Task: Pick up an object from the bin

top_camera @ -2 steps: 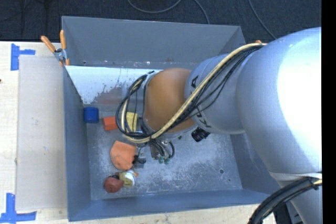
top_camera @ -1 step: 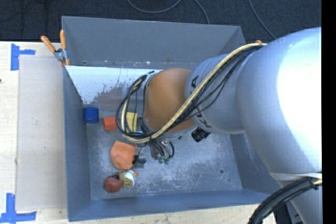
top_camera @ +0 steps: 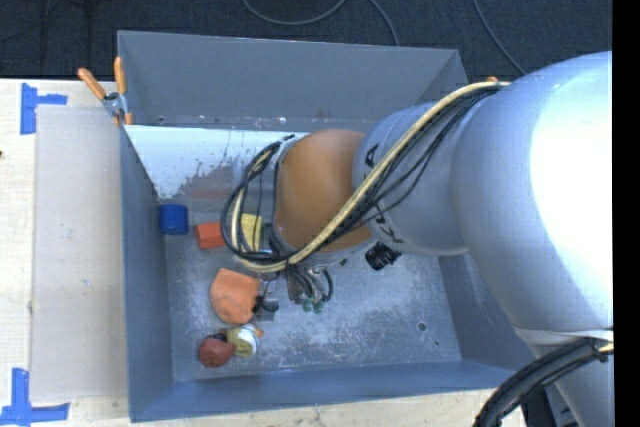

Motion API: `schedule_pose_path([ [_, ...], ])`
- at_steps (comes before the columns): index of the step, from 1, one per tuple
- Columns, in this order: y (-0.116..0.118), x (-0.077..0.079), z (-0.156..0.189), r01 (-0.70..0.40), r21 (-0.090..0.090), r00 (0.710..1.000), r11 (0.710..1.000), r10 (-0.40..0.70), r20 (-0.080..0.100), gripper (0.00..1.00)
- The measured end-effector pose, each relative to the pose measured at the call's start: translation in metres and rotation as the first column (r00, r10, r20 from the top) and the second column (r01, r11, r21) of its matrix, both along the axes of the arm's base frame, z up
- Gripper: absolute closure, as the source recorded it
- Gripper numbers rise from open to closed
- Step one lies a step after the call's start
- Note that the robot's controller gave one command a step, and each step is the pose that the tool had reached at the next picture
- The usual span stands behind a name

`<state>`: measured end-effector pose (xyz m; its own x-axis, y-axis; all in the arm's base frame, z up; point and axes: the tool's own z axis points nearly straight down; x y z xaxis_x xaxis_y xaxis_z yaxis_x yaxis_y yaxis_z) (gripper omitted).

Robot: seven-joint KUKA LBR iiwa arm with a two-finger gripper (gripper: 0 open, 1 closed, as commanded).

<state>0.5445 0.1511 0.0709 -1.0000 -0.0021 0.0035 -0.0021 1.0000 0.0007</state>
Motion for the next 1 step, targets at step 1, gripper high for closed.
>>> schedule_pose_path([
  [1, -0.0003, -0.0004, 0.007, 0.0, -0.001, 1.0, 1.0, 0.0, -0.002, 1.0],
])
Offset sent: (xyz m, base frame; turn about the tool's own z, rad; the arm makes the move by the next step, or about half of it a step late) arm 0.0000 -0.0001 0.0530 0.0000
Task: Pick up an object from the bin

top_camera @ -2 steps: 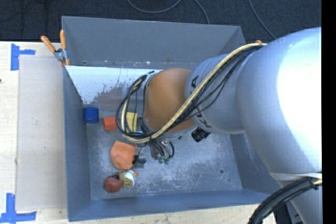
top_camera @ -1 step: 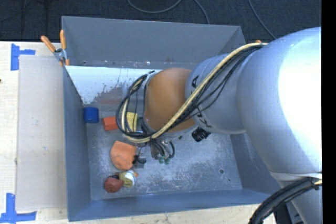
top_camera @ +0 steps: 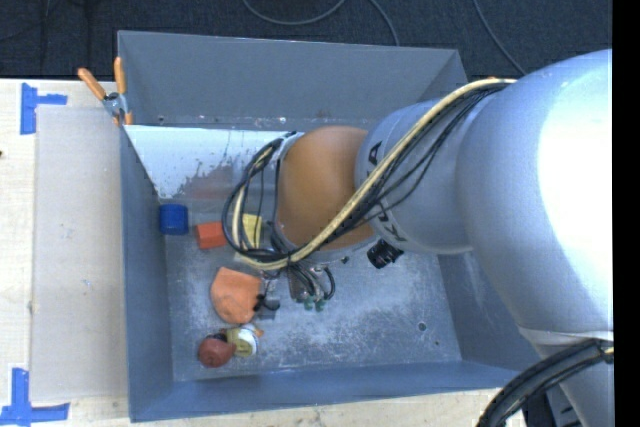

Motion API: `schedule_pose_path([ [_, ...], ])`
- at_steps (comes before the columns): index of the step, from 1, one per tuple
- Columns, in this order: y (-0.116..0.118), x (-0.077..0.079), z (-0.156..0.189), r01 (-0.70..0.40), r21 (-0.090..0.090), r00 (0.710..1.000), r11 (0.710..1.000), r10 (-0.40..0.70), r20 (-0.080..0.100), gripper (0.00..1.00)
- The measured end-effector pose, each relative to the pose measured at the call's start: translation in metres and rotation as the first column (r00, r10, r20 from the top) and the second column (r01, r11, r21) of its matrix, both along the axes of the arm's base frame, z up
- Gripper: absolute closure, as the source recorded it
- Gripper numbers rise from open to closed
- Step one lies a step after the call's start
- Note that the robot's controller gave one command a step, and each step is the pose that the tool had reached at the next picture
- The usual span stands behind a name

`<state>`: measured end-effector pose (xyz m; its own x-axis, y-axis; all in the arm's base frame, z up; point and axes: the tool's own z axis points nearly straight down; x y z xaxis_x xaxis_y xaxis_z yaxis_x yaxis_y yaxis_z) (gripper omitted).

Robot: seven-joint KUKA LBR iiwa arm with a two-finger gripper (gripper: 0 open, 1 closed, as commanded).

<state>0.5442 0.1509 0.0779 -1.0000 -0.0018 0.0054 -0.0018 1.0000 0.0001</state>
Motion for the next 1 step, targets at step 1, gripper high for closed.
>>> schedule_pose_path([
  [1, -0.0003, -0.0006, 0.0099, 0.0, -0.001, 1.0, 1.0, 0.0, -0.002, 1.0],
])
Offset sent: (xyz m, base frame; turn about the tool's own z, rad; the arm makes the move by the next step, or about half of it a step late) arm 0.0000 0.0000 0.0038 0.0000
